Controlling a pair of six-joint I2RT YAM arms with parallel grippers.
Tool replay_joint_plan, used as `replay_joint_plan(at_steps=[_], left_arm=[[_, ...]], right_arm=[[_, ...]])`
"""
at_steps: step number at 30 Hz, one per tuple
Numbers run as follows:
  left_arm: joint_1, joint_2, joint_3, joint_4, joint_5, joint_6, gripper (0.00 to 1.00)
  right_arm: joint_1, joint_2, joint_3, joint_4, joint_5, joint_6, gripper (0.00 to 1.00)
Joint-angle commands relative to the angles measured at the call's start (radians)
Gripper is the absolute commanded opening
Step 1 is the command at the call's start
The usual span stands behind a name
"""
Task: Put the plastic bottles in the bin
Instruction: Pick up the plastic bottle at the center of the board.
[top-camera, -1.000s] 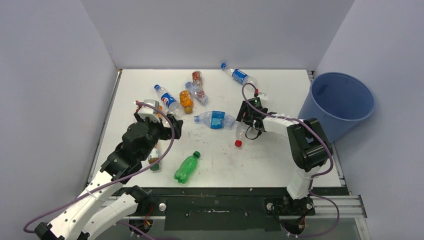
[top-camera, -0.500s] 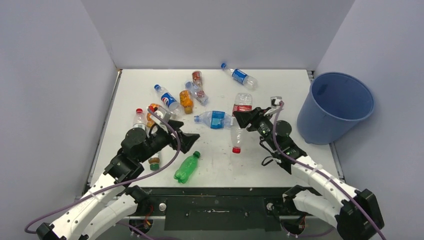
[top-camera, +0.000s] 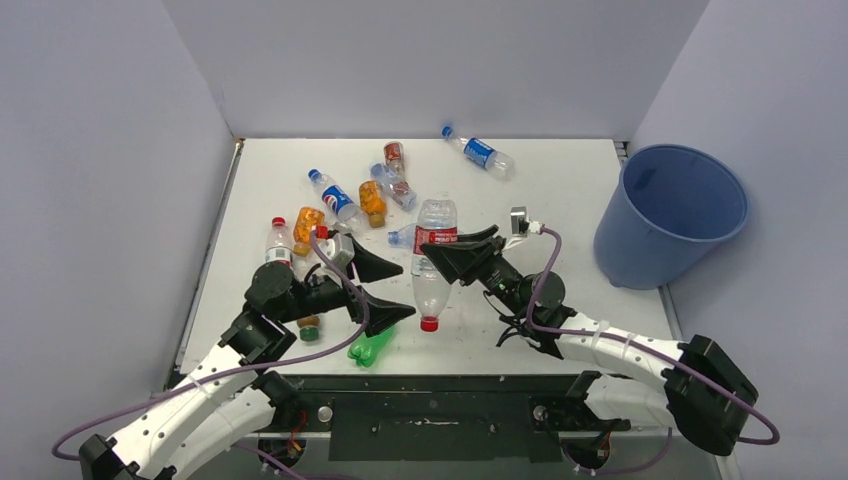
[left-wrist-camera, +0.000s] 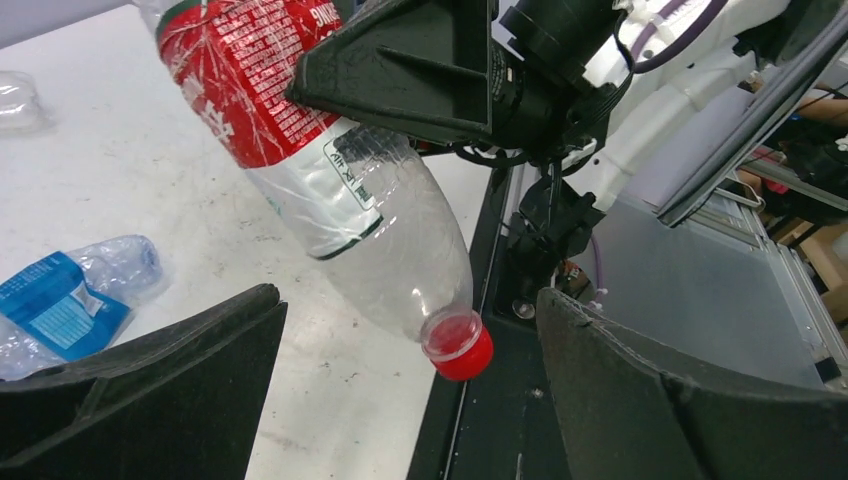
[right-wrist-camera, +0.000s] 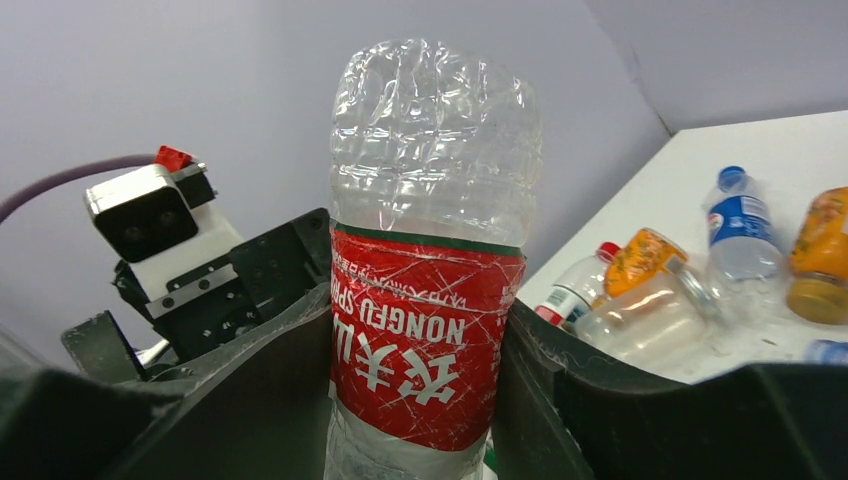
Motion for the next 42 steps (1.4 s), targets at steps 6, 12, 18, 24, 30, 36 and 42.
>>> replay_joint_plan(at_steps=[6,12,18,24,30,36,42], left_arm=[[-0.019,0.025,0.014,0.084,0.108,-0.034,0.96],[-0.028,0.029,0.014,0.091,0.13,-0.035,0.99],[-0.03,0.015,0.011,0.094,0.131,-0.024,0.9],[-0.033,0.016,0.017,0.087,0.138,-0.014,0.63],[-0.038,0.025,0.024,0.063,0.126,-0.01,0.88],[-0.047,0.059,0.046,0.027,0.148,-0.012,0.92],[-0.052,0.086,0.068,-0.022,0.132,0.005,0.84]], right_arm=[[0.07,0.113,0.027,0.42,0.117,0.061,0.47],[0.109,0.202,0.058,0.532,0.134,0.081,0.46],[0.135,0.254,0.075,0.569,0.16,0.078,0.46],[0.146,0.272,0.083,0.572,0.163,0.068,0.46],[0.154,0.27,0.084,0.572,0.185,0.06,0.47],[0.169,0.264,0.083,0.602,0.233,-0.003,0.46],[0.18,0.235,0.086,0.594,0.249,-0.082,0.46]])
